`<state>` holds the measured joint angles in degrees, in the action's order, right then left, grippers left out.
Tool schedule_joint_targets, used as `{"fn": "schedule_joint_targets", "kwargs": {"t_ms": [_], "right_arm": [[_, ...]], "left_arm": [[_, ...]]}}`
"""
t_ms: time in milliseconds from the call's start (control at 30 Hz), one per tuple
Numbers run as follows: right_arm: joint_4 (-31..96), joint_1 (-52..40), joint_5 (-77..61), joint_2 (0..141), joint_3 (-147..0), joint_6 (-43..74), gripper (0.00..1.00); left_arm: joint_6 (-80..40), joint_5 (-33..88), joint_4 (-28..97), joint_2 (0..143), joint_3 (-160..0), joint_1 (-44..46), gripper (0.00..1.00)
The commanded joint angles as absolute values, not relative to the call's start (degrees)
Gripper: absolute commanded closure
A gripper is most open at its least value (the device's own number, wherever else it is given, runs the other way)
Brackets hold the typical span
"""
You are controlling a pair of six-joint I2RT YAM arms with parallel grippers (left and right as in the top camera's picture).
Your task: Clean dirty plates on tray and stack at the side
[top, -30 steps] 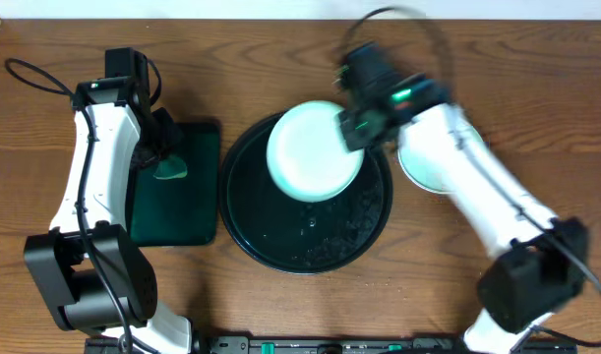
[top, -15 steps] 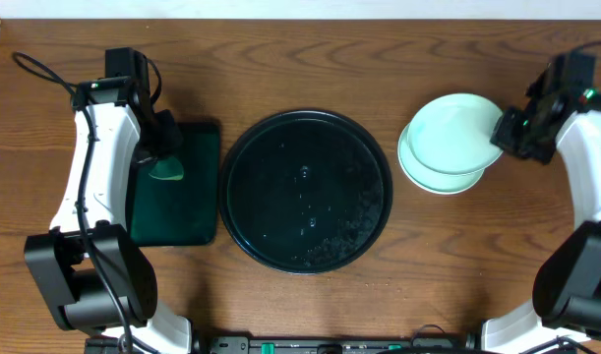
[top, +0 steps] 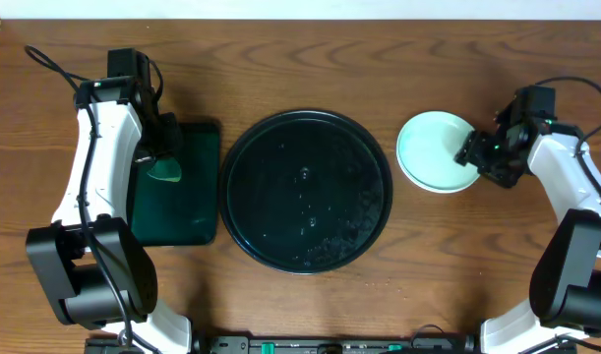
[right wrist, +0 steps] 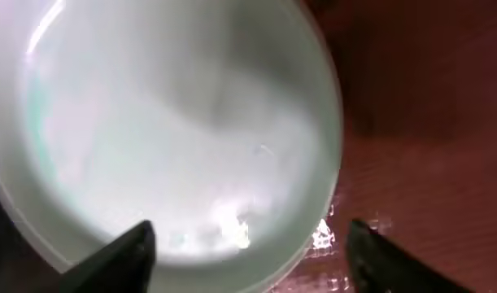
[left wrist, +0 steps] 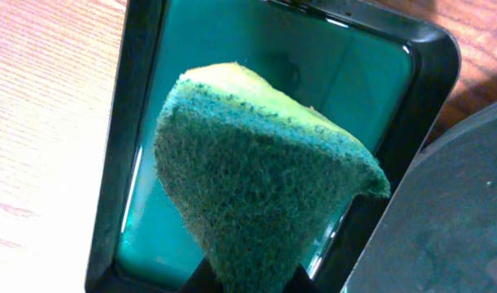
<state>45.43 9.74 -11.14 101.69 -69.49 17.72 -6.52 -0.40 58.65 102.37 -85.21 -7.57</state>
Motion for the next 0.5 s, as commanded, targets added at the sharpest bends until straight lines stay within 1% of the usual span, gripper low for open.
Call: {"fn": "schedule_joint_targets", "kwargs": {"t_ms": [0, 167, 333, 367, 400, 433, 467], "right_arm": [[50.24, 9.32, -12.05, 100.79, -78.61, 14.28, 0.23], [57.95, 8.49, -12.03, 100.75, -87.68, 12.51, 0.23], [59.2, 7.77, -12.05, 100.71, -89.27, 11.81, 0.23], [59.18, 7.77, -12.05, 100.71, -89.25, 11.27, 0.23], [59.18, 7.77, -12.08, 100.71, -89.27, 10.24, 0.23], [59.2, 7.77, -12.05, 100.71, -89.27, 9.96, 0.24], [59.27, 7.77, -12.08, 100.71, -89.27, 9.96, 0.24]], "left_arm": [[-4.05, -4.29, 58.48, 102.98, -83.64, -7.75, 0.93], [-4.12, -6.44, 56.01, 102.98, -80.03, -7.75, 0.92], [-4.97, -6.42, 51.46, 102.98, -73.45, -7.53, 0.92], [-4.97, -6.31, 49.93, 102.98, -72.2, -7.53, 0.89], [-4.97, -6.0, 48.58, 102.98, -71.07, -7.53, 0.83], [-4.97, -5.15, 46.41, 102.98, -69.3, -7.53, 0.68], [-4.97, -4.6, 45.39, 102.98, -68.4, -7.53, 0.57]]}}
